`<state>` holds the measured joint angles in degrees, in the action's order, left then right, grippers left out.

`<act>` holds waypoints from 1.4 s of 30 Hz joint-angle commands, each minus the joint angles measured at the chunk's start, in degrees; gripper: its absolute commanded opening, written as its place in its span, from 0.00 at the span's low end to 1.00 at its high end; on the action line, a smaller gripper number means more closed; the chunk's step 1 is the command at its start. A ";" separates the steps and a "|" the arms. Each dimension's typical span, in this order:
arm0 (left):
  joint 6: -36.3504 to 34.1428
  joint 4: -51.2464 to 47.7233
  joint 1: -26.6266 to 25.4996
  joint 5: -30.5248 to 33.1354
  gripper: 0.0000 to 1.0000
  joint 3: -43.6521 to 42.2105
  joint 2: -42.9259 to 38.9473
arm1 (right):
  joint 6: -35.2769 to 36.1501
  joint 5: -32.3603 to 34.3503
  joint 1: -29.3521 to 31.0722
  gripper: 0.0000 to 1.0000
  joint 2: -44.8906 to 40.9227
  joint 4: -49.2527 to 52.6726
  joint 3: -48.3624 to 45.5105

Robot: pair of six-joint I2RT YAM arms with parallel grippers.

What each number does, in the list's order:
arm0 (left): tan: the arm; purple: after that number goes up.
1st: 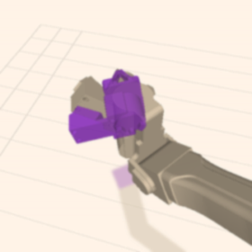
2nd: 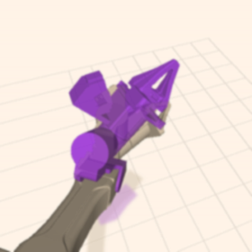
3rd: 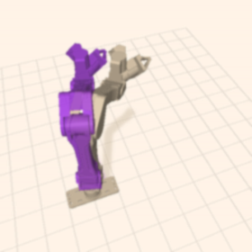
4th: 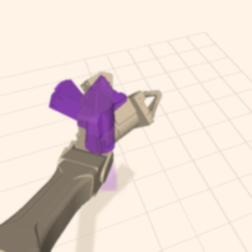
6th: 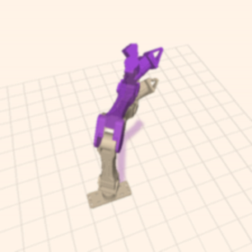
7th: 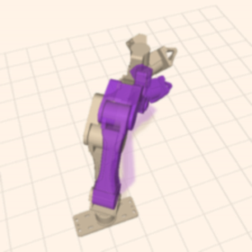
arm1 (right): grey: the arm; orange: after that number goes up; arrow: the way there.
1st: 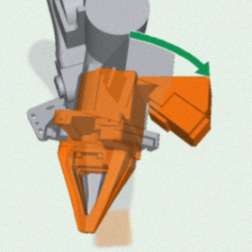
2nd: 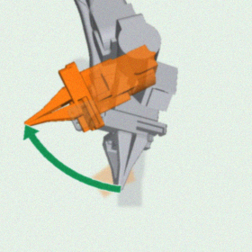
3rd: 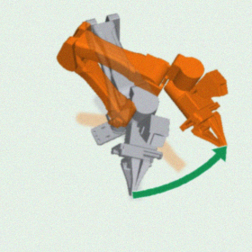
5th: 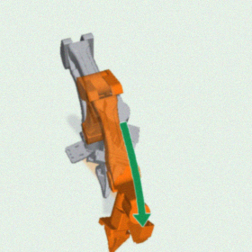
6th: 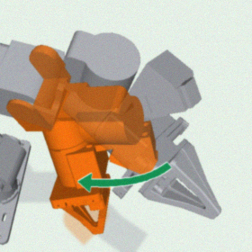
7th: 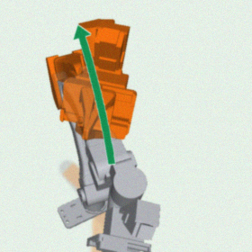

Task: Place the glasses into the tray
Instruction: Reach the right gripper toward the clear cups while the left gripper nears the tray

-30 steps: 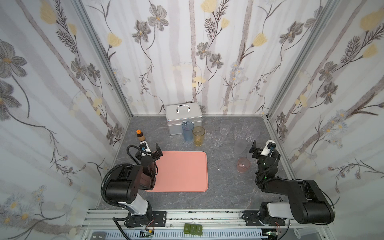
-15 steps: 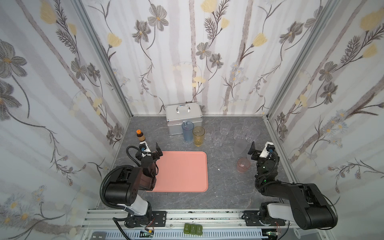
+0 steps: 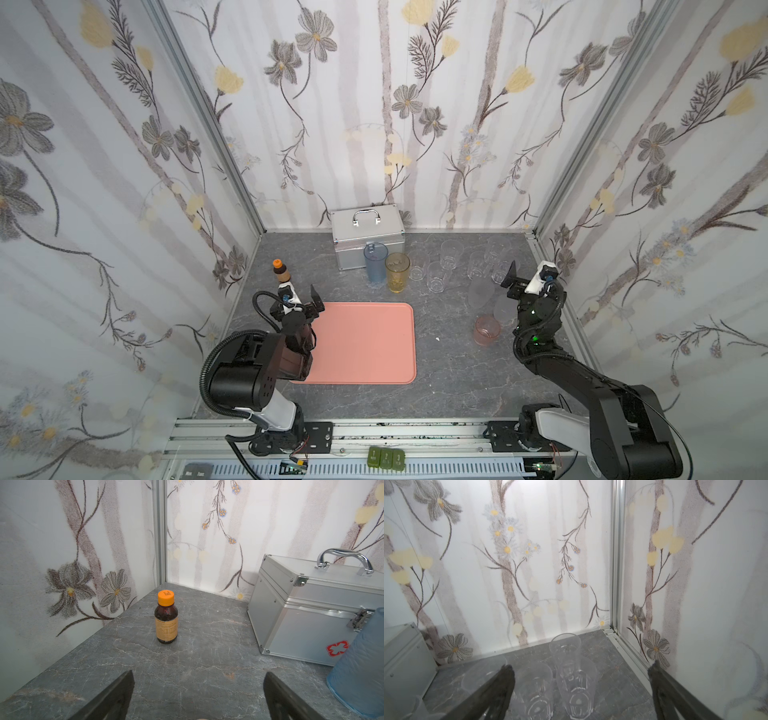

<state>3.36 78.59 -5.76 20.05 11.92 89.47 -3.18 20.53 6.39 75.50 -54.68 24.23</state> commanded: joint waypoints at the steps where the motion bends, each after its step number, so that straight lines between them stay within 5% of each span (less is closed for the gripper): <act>1: -1.58 0.52 -1.21 2.62 1.00 -0.23 -2.13 | -3.65 4.67 2.18 1.00 -2.94 17.02 3.83; 3: -1.30 -4.14 -1.89 5.30 1.00 -0.02 -6.91 | -10.14 10.51 4.62 1.00 -5.90 26.22 7.39; 6: -0.20 -9.94 -3.06 11.28 1.00 1.18 -13.55 | -27.23 8.57 4.97 1.00 -8.93 37.98 12.12; 9: 7.66 -13.61 -4.48 19.52 1.00 0.98 -20.74 | -31.17 -15.93 0.77 1.00 -10.80 33.53 10.49; 13: 24.06 -46.52 -4.70 24.60 1.00 12.68 -28.73 | -35.96 -15.83 5.61 0.90 -9.89 44.90 15.89; 16: 27.30 -60.86 -4.37 18.11 1.00 20.45 -29.49 | -36.38 -8.35 13.61 0.88 -7.94 55.62 22.07; 20: 34.68 -61.00 -3.11 1.55 1.00 21.33 -33.66 | -40.33 -7.09 23.09 0.85 -2.15 62.07 25.74; 23: 33.01 -56.03 -2.33 -9.27 0.96 18.70 -37.61 | -42.64 -7.65 28.69 0.81 3.68 64.50 28.44; 25: 31.99 -63.64 -2.33 -11.67 0.91 22.91 -35.38 | -43.51 -7.05 31.86 0.79 7.24 64.18 29.24; 29: 29.46 -69.96 -3.66 -27.06 0.80 27.79 -27.87 | -46.39 -7.72 36.58 0.79 16.44 65.73 32.56; 36: 26.74 -70.48 -14.73 -18.65 0.81 26.82 -21.02 | -49.90 -11.39 39.49 0.72 29.81 66.80 37.03; 42: 25.83 -70.47 -16.74 -18.30 0.81 26.47 -19.00 | -49.32 -12.77 39.53 0.58 37.03 68.41 39.97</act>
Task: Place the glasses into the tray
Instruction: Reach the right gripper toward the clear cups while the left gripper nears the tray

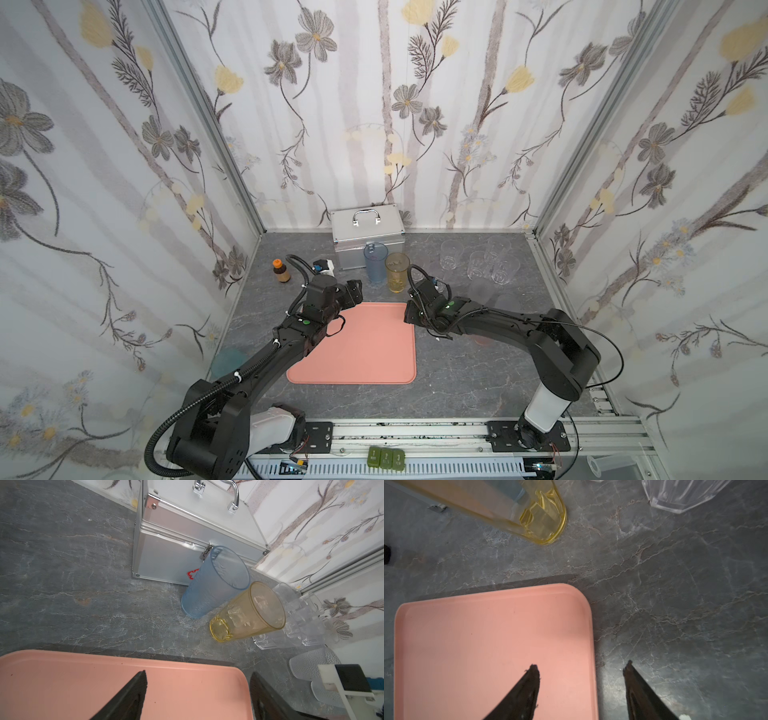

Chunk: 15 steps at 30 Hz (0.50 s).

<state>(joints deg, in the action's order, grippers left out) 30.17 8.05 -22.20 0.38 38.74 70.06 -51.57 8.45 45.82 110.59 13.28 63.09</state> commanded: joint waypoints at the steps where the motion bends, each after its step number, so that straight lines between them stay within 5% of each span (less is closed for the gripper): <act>1: -1.00 0.12 -0.40 1.50 0.81 -0.42 0.64 | -0.63 -0.98 0.06 0.56 2.61 0.52 1.32; 9: -0.61 0.12 -1.00 0.85 0.81 -0.43 1.79 | 5.10 -0.77 -2.15 0.31 5.47 2.28 0.12; 15: 0.55 0.12 -1.40 1.51 0.81 -1.29 1.79 | 10.04 2.27 -4.82 0.26 4.69 4.09 -1.18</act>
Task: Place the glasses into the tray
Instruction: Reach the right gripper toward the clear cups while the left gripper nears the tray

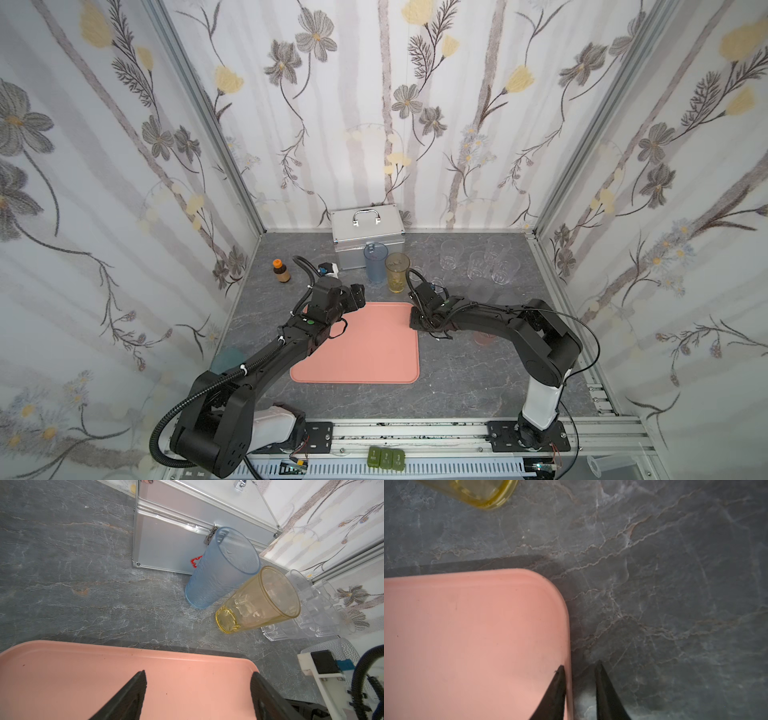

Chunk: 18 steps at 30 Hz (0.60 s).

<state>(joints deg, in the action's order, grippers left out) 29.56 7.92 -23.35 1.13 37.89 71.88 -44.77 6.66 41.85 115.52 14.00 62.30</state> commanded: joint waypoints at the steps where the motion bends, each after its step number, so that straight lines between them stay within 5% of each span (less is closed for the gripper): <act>1: 1.26 0.25 -0.40 0.72 0.81 -0.45 0.01 | 3.87 4.77 -0.89 0.27 -0.44 3.83 -0.11; 4: 1.10 0.25 -0.72 0.89 0.81 0.05 1.38 | 5.04 5.31 -0.84 0.30 -0.08 5.11 1.12; 10: 1.02 0.16 -1.26 0.97 0.82 0.62 0.97 | 6.13 5.14 -0.01 0.54 -5.74 8.40 6.76; 18: -0.09 0.25 -1.26 2.30 0.82 -1.54 0.42 | 7.06 6.03 -5.55 0.56 -14.47 8.88 10.16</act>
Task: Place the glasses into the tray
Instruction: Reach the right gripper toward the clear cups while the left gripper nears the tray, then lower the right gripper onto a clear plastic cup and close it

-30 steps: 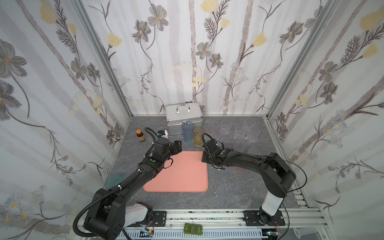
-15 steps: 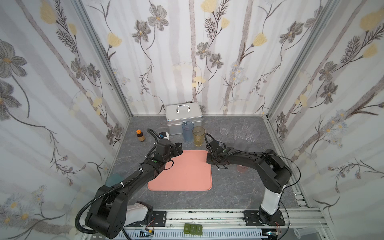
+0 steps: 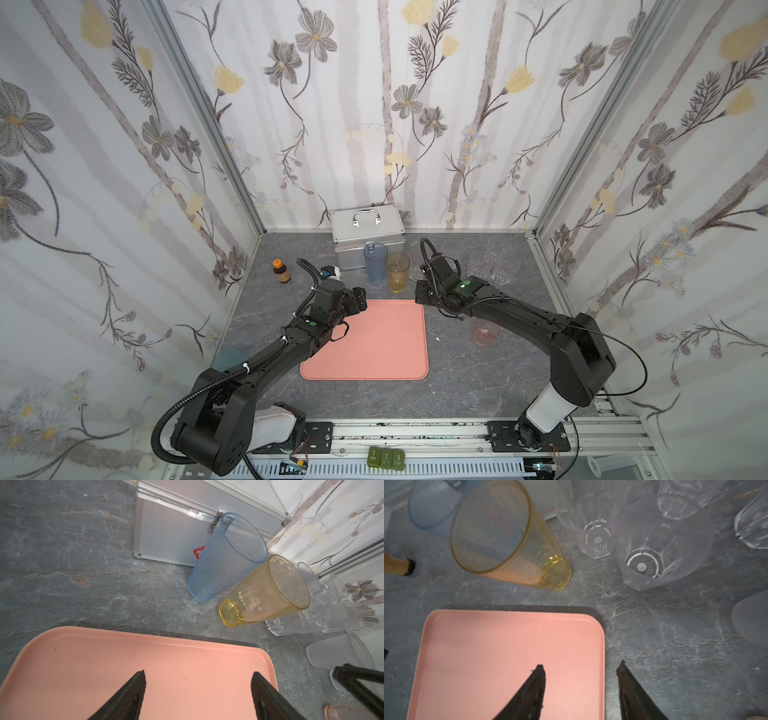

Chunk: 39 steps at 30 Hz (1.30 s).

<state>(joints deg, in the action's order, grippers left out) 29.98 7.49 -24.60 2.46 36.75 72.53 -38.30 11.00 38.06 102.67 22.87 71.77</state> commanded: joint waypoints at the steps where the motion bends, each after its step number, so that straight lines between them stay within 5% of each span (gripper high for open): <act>1: -0.57 0.69 -0.01 0.85 0.82 -0.37 -0.08 | 0.75 1.94 -2.85 0.57 -2.06 -0.17 0.87; 14: -1.47 0.77 -0.01 0.36 0.82 -0.72 1.38 | 0.25 3.73 -9.42 0.57 -0.49 -2.94 3.69; 17: -1.13 0.71 -0.01 -0.12 0.82 -0.29 2.26 | 1.04 2.21 -11.13 0.57 3.31 -4.84 7.32; 20: -0.59 0.73 -0.01 -0.88 0.82 -0.66 0.99 | 0.80 2.41 -12.44 0.58 9.90 3.69 14.93; 26: -1.16 0.86 -0.01 0.29 0.82 -0.12 1.50 | 1.53 -0.77 -13.94 0.57 12.31 0.99 14.55; 39: 0.14 0.78 0.08 1.91 0.84 -2.13 -2.32 | 2.24 -0.77 -15.34 0.41 20.64 1.36 15.86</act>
<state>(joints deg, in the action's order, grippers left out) 29.26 7.53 -24.58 3.09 34.70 70.43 -36.73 8.95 22.92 122.50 25.08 87.44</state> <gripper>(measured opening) 0.833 0.422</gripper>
